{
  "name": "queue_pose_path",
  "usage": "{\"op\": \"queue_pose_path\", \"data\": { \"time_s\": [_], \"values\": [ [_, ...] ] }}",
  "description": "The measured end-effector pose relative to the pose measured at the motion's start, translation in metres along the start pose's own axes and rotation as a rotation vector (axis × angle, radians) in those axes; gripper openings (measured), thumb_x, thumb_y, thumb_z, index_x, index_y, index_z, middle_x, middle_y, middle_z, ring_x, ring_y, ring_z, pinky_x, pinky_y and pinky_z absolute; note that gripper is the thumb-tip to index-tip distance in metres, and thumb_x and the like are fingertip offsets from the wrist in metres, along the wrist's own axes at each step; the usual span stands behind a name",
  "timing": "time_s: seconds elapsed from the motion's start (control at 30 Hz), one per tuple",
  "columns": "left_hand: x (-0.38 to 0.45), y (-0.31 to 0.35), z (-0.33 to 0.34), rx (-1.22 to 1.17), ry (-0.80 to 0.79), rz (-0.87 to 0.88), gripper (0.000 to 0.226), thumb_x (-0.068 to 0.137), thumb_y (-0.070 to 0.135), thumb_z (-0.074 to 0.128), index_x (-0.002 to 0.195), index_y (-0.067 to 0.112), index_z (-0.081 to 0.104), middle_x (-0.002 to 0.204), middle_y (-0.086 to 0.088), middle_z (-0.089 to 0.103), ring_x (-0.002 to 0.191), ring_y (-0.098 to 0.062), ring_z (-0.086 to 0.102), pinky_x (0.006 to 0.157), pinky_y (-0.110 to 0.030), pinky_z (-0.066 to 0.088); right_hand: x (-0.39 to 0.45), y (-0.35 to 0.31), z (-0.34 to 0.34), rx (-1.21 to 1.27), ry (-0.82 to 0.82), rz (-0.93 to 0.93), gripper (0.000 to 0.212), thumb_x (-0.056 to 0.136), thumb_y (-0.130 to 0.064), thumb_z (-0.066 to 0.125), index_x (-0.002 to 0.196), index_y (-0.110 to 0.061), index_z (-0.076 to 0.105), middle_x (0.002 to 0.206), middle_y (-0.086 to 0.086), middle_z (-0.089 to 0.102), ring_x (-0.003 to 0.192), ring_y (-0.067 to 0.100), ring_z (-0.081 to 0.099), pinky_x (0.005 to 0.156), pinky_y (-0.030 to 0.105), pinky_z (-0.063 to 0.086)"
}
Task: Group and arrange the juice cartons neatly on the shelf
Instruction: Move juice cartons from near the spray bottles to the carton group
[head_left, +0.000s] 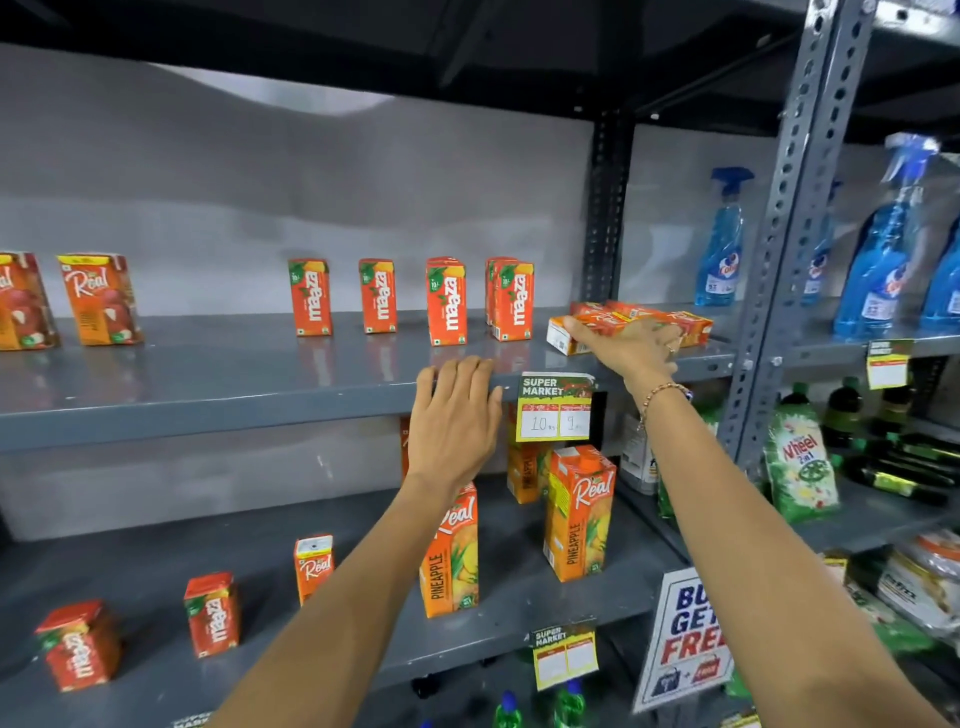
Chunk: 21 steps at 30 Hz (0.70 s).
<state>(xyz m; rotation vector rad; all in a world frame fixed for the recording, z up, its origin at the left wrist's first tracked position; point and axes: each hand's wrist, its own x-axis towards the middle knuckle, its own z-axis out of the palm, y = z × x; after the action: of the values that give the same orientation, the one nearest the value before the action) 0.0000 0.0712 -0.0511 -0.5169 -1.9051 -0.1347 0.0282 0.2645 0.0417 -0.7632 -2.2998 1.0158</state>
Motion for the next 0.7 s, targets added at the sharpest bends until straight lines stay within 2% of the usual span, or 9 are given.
{"op": "queue_pose_path", "data": {
  "time_s": [0.17, 0.33, 0.47, 0.6, 0.7],
  "values": [
    [0.0, 0.003, 0.002, 0.007, 0.002, -0.042, 0.035, 0.097, 0.033, 0.038, 0.113, 0.013, 0.062, 0.114, -0.004, 0.066, 0.105, -0.022, 0.061, 0.096, -0.037, 0.034, 0.009, -0.001, -0.001, 0.037, -0.041, 0.029, 0.121, 0.066, -0.07, 0.064, 0.15, -0.007, 0.005, 0.159, 0.019, -0.003, 0.146, 0.039, 0.009, 0.116, 0.053, 0.008],
    [0.0, 0.003, 0.003, 0.013, -0.011, -0.059, 0.036, 0.097, 0.034, 0.037, 0.113, 0.014, 0.062, 0.115, -0.003, 0.066, 0.106, -0.021, 0.061, 0.097, -0.037, 0.036, 0.01, -0.003, 0.002, 0.112, 0.019, -0.01, 0.117, 0.069, -0.063, 0.069, 0.15, -0.011, 0.003, 0.156, 0.018, 0.017, 0.144, 0.037, 0.018, 0.115, 0.051, 0.011],
    [0.001, 0.004, -0.002, 0.017, -0.038, -0.049, 0.038, 0.097, 0.034, 0.035, 0.114, 0.013, 0.062, 0.115, -0.003, 0.066, 0.106, -0.022, 0.061, 0.097, -0.037, 0.033, 0.01, -0.006, 0.007, 0.171, 0.06, -0.094, 0.101, 0.066, -0.056, 0.075, 0.142, -0.018, 0.02, 0.141, 0.011, 0.047, 0.132, 0.035, 0.042, 0.108, 0.051, 0.025],
    [0.002, 0.001, -0.007, 0.009, -0.073, -0.02, 0.042, 0.097, 0.036, 0.033, 0.116, 0.013, 0.062, 0.116, -0.003, 0.066, 0.107, -0.022, 0.061, 0.096, -0.037, 0.037, 0.003, -0.016, 0.01, 0.281, 0.046, -0.161, 0.093, 0.069, -0.037, 0.08, 0.139, -0.021, 0.021, 0.139, 0.009, 0.046, 0.126, 0.032, 0.049, 0.099, 0.044, 0.043],
    [0.003, -0.006, -0.013, 0.032, -0.122, 0.023, 0.045, 0.096, 0.037, 0.033, 0.119, 0.012, 0.062, 0.117, -0.004, 0.066, 0.107, -0.022, 0.062, 0.094, -0.038, 0.045, -0.006, -0.021, 0.015, 0.386, 0.076, -0.182, 0.097, 0.067, -0.026, 0.083, 0.14, -0.021, 0.02, 0.138, 0.009, 0.048, 0.125, 0.03, 0.051, 0.101, 0.045, 0.043]
  ]
}}
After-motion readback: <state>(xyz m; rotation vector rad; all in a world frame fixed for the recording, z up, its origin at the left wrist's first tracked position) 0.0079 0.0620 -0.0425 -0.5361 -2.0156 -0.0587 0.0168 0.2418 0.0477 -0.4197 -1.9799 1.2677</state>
